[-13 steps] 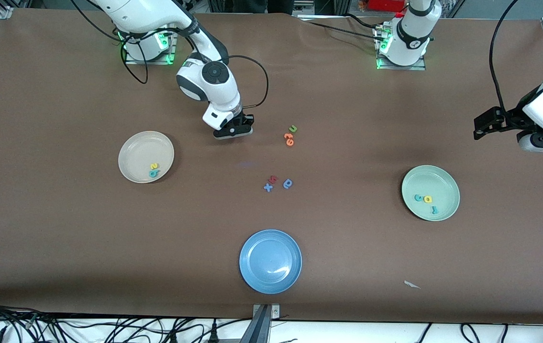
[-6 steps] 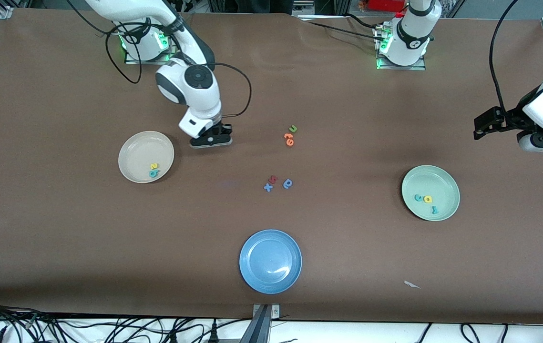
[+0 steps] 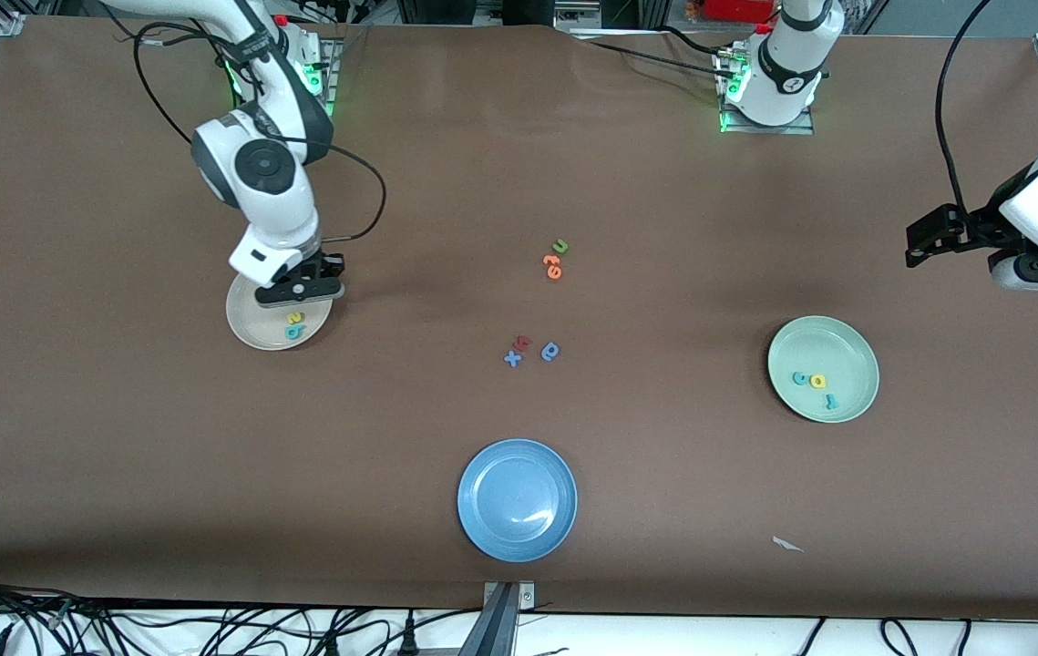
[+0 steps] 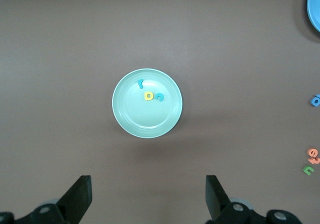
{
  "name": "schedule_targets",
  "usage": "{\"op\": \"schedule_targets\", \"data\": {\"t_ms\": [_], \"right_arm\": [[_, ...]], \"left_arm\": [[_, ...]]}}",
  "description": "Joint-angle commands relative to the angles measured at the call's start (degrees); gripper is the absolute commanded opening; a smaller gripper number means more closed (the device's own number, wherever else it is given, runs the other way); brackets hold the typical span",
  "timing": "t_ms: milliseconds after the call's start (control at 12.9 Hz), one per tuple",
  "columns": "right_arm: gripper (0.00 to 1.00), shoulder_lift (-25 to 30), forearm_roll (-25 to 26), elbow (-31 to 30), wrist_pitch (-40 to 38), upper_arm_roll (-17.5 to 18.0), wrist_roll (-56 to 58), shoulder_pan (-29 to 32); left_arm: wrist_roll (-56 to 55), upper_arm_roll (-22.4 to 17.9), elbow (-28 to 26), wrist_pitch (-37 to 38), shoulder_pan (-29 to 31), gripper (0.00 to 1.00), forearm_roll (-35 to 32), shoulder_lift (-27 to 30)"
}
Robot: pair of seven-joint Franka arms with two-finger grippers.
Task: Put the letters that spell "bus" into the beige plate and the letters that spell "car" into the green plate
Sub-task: 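Carry the yellow u to the cream plate and release it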
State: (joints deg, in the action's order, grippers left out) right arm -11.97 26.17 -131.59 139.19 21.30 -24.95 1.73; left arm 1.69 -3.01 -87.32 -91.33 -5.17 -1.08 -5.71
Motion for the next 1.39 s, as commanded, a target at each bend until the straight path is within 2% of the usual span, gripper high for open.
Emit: {"op": "schedule_targets", "data": {"t_ms": [0, 77, 232, 310, 697, 852, 930, 1162, 1317], "right_arm": [[0.41, 2.22, -0.42, -1.57, -0.85, 0.85, 2.36, 1.87], [0.6, 2.48, -0.5, -1.56, -0.94, 0.76, 2.36, 2.4], [0.9, 3.09, -0.5, -1.48, -0.94, 0.76, 2.36, 3.8], [0.99, 3.7, -0.5, -1.39, -0.94, 0.76, 2.36, 4.42], [1.0, 6.25, -0.5, -0.16, -2.78, 1.02, 3.76, 5.04], [1.0, 7.22, -1.72, 3.33, -9.25, 1.46, 4.81, 5.04], [1.0, 7.31, -4.26, 6.4, -13.9, 2.25, 7.17, 5.04], [1.0, 8.01, -13.84, 16.95, -26.83, 1.56, 17.97, 5.04], [1.0, 8.63, -18.15, 22.66, -33.25, -1.68, 21.85, 4.95]], "left_arm": [[0.15, -0.06, 1.89, 1.06, -0.37, 1.0, -1.64, -0.88], [0.07, -0.06, 1.89, 1.06, -0.37, 1.0, -1.64, -0.88], [0.07, -0.06, 1.89, 1.06, -0.37, 1.0, -1.64, -0.88], [0.15, -0.06, 1.89, 1.06, -0.37, 1.0, -1.64, -0.88], [0.15, -0.06, 1.89, 1.06, -0.37, 1.0, -1.64, -0.88], [0.07, -0.06, 1.89, 1.06, -0.37, 1.0, -1.64, -0.88], [0.15, -0.06, 1.89, 1.06, -0.46, 1.0, -1.64, -0.88], [0.15, -0.06, 1.89, 1.06, -0.37, 1.0, -1.64, -0.88], [0.15, -0.06, 1.89, 1.06, -0.37, 1.0, -1.64, -0.88]]}}
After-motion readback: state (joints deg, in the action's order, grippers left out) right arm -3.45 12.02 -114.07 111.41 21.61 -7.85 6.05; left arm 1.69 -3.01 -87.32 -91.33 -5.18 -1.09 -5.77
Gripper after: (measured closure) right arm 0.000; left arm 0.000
